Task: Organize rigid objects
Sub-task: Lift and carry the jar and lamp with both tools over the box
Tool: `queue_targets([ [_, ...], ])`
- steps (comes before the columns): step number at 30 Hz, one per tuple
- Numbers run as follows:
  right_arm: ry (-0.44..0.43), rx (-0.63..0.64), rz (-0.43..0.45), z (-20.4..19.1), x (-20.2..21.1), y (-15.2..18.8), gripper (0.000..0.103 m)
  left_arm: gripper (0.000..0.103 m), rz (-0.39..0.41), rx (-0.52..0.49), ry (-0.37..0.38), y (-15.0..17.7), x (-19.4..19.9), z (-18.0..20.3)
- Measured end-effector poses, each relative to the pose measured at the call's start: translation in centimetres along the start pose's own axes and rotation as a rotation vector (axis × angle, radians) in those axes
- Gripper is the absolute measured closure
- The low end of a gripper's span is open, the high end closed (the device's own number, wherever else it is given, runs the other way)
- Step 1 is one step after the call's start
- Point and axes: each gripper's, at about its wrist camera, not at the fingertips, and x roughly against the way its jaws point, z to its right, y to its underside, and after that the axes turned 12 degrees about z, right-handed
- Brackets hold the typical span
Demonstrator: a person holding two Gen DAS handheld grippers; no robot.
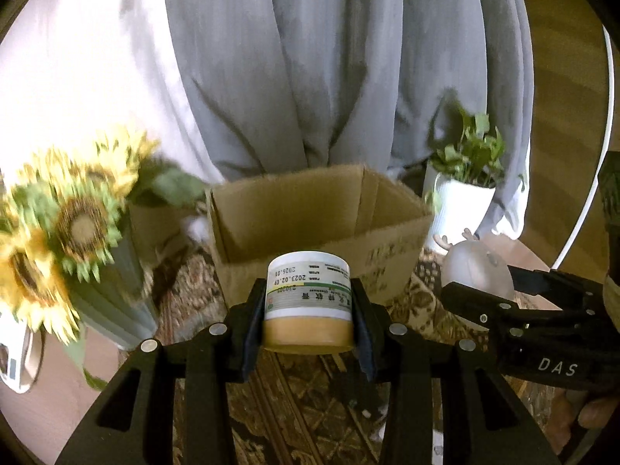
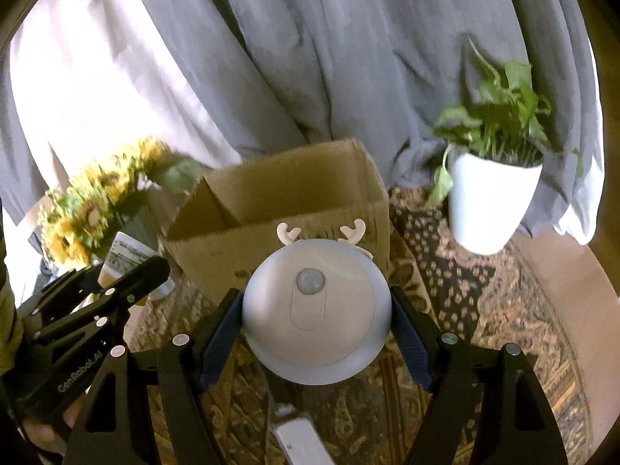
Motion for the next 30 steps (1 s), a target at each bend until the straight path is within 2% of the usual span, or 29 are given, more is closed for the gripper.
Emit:
queue_targets([
  [6, -0.023, 0.015, 0.059, -0.7, 0.1, -2.5, 0.028, 0.063, 0.062, -0.028, -0.022, -2.4, 0.2, -0.3],
  [14, -0.044, 0.056, 0.111, -1.8, -0.8, -5.6, 0.028, 0.063, 0.096, -0.024, -0.042, -5.0, -0.7, -1.0],
  [22, -0.055, 0.099, 0.127, -2.4, -2.6, -8.1, 0.028, 0.063, 0.102, -0.014, -0.072, -6.8, -2.5, -2.1],
  [30, -0.058, 0.138, 0.102, -2.6, -5.1, -10.0, 0.028, 0.063, 0.059, 0.006, -0.087, -8.0, -5.2, -3.0],
])
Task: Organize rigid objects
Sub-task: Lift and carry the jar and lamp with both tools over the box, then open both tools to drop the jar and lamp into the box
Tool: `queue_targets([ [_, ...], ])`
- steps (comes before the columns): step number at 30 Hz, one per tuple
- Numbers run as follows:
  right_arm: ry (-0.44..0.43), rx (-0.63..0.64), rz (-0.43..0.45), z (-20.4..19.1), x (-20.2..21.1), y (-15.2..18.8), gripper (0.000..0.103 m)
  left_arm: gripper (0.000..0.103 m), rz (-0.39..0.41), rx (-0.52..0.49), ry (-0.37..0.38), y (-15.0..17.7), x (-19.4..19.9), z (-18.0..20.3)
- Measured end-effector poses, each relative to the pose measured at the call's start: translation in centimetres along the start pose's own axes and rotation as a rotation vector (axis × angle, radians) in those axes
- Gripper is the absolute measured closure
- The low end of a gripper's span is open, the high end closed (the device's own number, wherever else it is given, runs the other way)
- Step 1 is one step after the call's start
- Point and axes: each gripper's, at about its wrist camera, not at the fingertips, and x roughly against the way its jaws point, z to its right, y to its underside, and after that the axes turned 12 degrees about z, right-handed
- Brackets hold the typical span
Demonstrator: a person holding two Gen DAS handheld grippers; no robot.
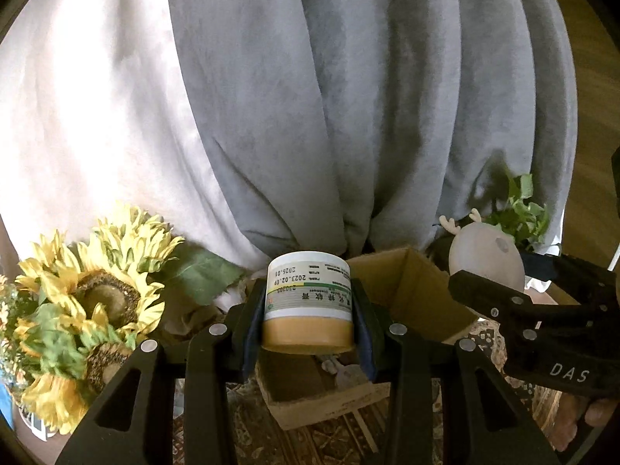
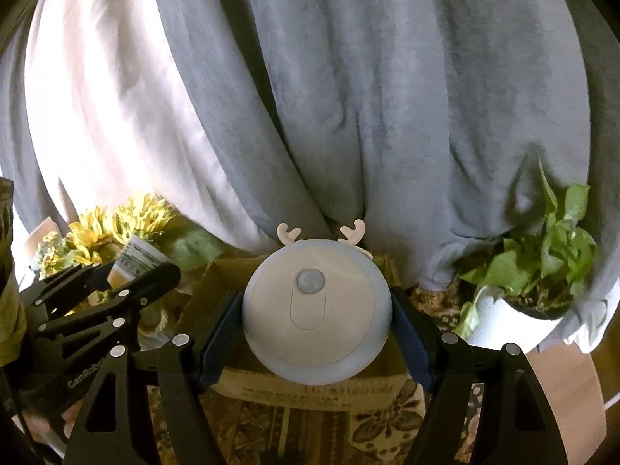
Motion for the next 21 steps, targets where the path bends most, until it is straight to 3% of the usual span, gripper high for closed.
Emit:
queue_targets([
  [21, -0.014, 0.041, -0.227, 1.4, -8.5, 1.8, 0.028, 0.063, -0.247, 0.012, 0.002, 1.9, -8.6, -1.2],
])
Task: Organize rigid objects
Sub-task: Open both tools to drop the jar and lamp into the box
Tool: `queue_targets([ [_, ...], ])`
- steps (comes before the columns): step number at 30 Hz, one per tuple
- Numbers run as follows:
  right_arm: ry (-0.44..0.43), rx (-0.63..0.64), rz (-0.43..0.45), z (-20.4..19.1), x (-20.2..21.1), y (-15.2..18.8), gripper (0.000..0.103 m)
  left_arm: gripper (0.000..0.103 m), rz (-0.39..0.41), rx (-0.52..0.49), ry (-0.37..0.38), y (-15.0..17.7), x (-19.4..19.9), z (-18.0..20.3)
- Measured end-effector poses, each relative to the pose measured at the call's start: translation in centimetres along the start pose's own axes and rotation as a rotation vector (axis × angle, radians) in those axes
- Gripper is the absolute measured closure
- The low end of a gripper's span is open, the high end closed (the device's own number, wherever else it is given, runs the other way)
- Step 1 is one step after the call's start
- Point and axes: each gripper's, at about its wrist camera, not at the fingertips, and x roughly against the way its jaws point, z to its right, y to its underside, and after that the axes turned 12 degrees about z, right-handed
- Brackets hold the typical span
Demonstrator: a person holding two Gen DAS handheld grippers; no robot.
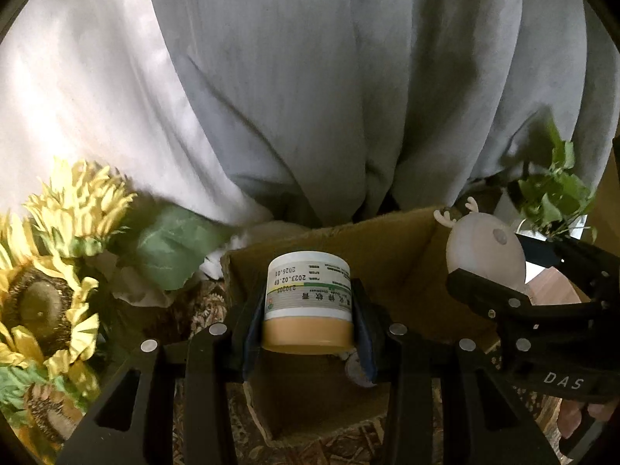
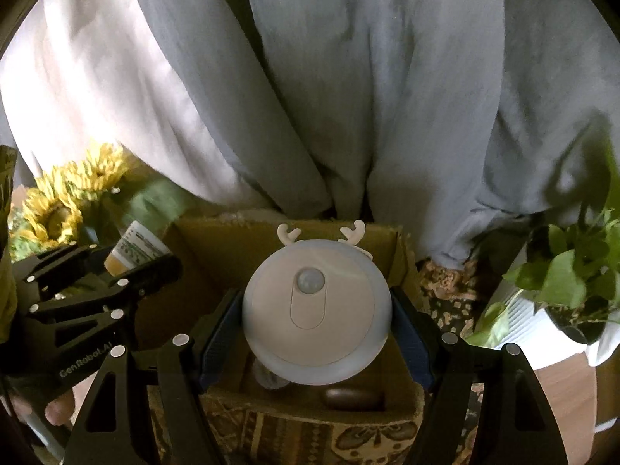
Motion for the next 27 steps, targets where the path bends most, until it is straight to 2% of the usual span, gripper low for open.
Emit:
queue_targets([
  [8, -0.004, -0.006, -0.063, 0.1, -1.6, 0.7, 0.028, 0.063, -0.078, -0.005, -0.012, 0.9, -2.1, -0.2],
  [11, 0.011, -0.003, -0.053, 0.1, -1.3, 0.6, 0.026, 0.055, -0.091, -0.001, -0.027, 1.2, -2.3, -0.2],
  [13, 0.020, 0.001, -0.042, 0.0, -1.0, 0.5, 0.026, 0.044, -0.086, 0.004, -0.039, 1.2, -2.2, -0.2],
  [17, 0.049, -0.002, -0.004, 0.1, 0.5, 0.3, 0.026, 0.041, -0.064, 0.005, -0.039, 1.1, -1.2, -0.2],
  [27, 0.107, 0.036, 0.097, -1.1, 5.5, 0.4, 0.022, 0.028, 0.060, -0.061, -0.039, 1.5, 3.9, 0.8],
])
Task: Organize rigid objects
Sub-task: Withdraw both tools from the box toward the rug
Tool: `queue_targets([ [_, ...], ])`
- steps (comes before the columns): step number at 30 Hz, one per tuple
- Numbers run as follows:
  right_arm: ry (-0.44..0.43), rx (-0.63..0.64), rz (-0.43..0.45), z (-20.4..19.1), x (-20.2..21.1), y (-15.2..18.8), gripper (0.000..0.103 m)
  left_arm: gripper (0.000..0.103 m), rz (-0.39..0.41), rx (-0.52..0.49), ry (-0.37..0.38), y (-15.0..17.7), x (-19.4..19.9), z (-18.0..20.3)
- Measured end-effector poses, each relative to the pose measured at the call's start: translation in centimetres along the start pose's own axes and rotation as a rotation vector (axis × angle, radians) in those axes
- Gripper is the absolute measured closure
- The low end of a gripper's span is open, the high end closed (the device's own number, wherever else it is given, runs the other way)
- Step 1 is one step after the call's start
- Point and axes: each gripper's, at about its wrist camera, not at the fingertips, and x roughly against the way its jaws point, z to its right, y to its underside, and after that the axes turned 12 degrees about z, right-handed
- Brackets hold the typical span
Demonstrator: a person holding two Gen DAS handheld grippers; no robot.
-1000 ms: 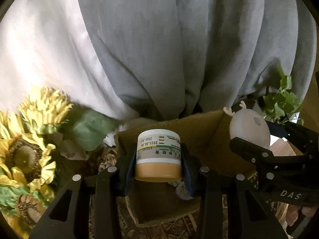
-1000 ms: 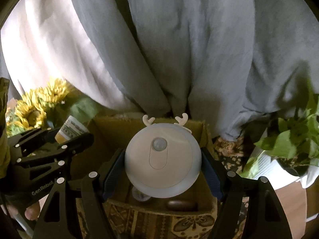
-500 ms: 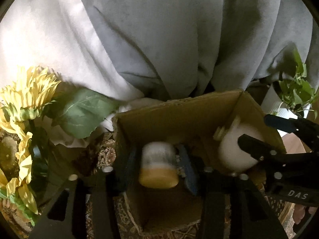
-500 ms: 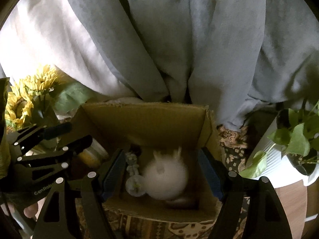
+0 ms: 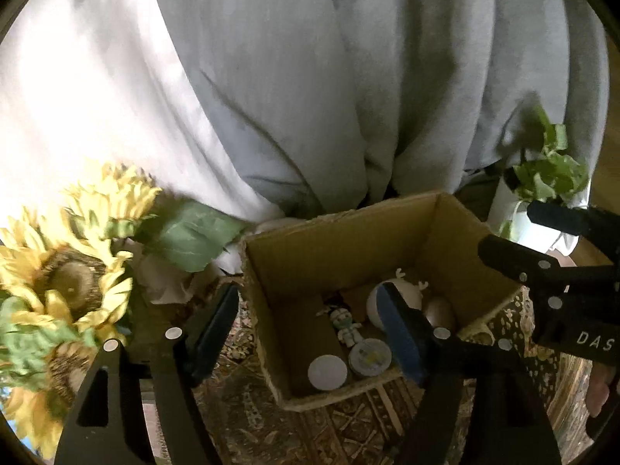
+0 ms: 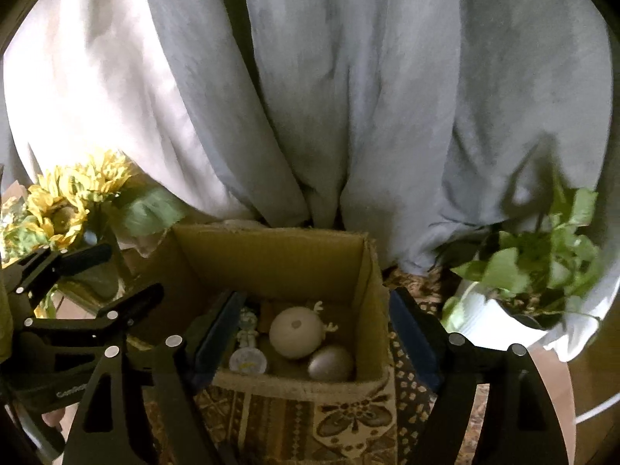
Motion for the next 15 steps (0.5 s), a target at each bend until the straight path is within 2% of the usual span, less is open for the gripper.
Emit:
queue_targets([
  [7, 0.016, -0.027, 0.038, -0.3, 3.4, 0.6, 0.019, 0.020, 0.071, -0.036, 0.032, 0.1, 3.4, 0.8],
  [15, 0.030, -0.050, 0.048, -0.6, 6.4, 2.1, 0.019, 0.016, 0.134, -0.087, 0.051, 1.0, 6.9, 1.7],
])
